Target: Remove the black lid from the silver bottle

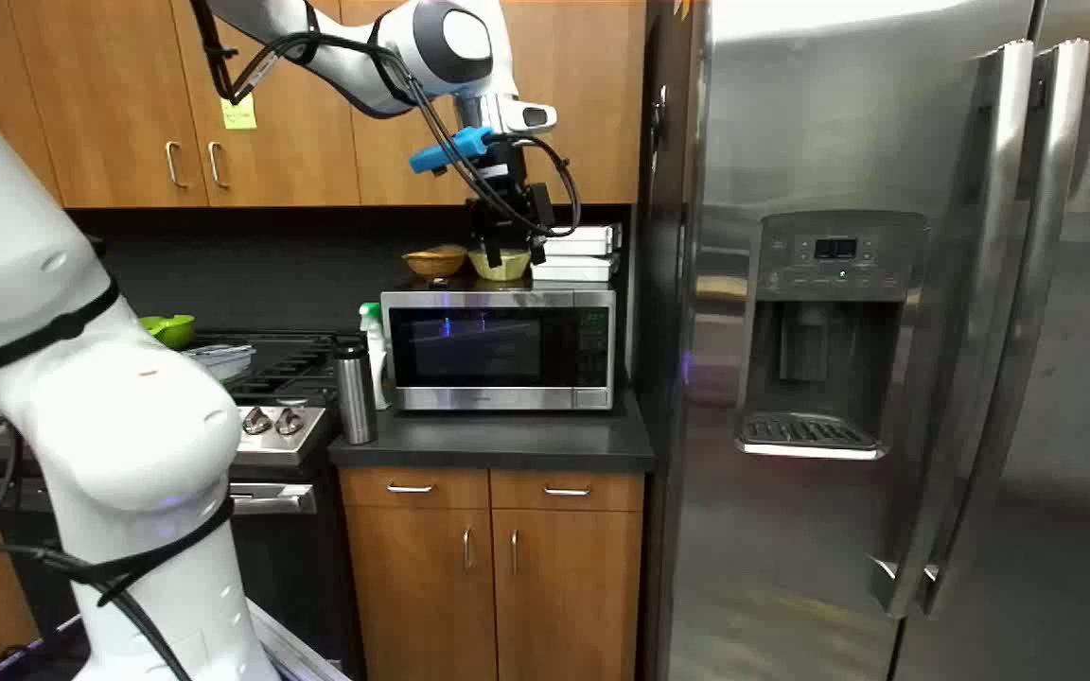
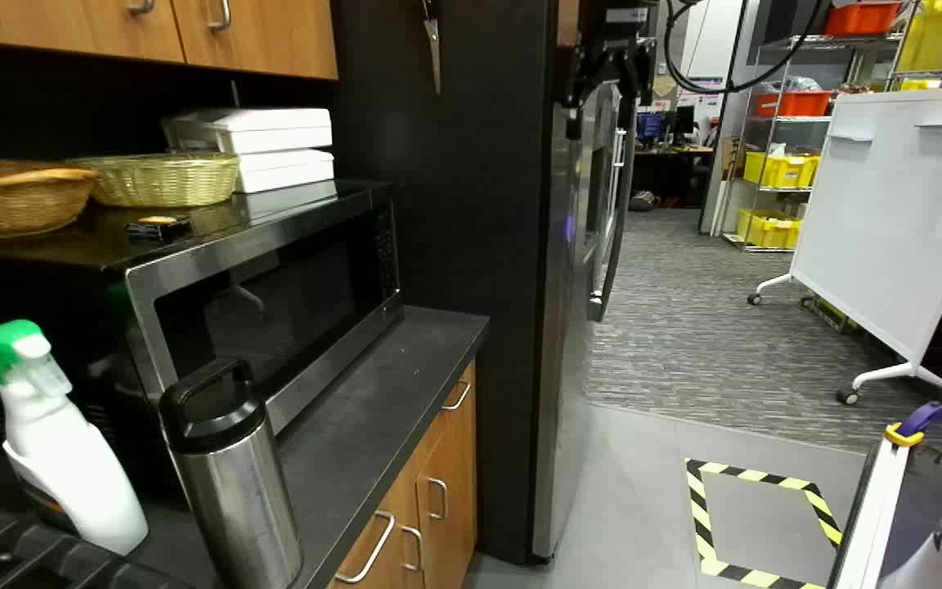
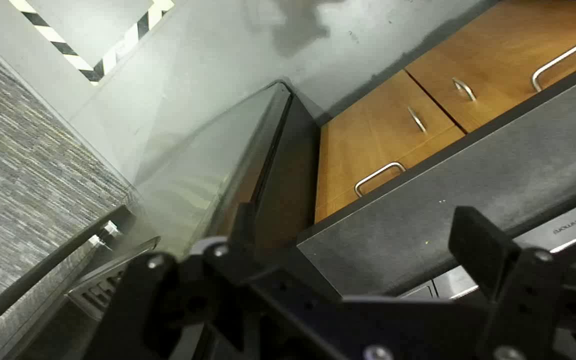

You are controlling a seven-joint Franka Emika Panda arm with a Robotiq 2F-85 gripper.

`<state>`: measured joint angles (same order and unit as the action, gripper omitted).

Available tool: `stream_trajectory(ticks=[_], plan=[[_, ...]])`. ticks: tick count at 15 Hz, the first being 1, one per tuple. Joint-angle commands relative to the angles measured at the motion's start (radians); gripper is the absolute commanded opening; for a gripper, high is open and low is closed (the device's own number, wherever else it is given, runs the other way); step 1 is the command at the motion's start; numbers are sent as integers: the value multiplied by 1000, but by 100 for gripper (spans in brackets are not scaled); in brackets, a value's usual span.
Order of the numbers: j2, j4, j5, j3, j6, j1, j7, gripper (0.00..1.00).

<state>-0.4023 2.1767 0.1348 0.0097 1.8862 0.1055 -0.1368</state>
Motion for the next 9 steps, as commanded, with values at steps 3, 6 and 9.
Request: stream_trajectory(ticks=[3,6,9], plan=[[0,-2,3,-10,-3,-11,-3,100],[0,2,-2,-5,-8,-18,-6,100],[-5,14,-5,9,-12,-34,-17,100]])
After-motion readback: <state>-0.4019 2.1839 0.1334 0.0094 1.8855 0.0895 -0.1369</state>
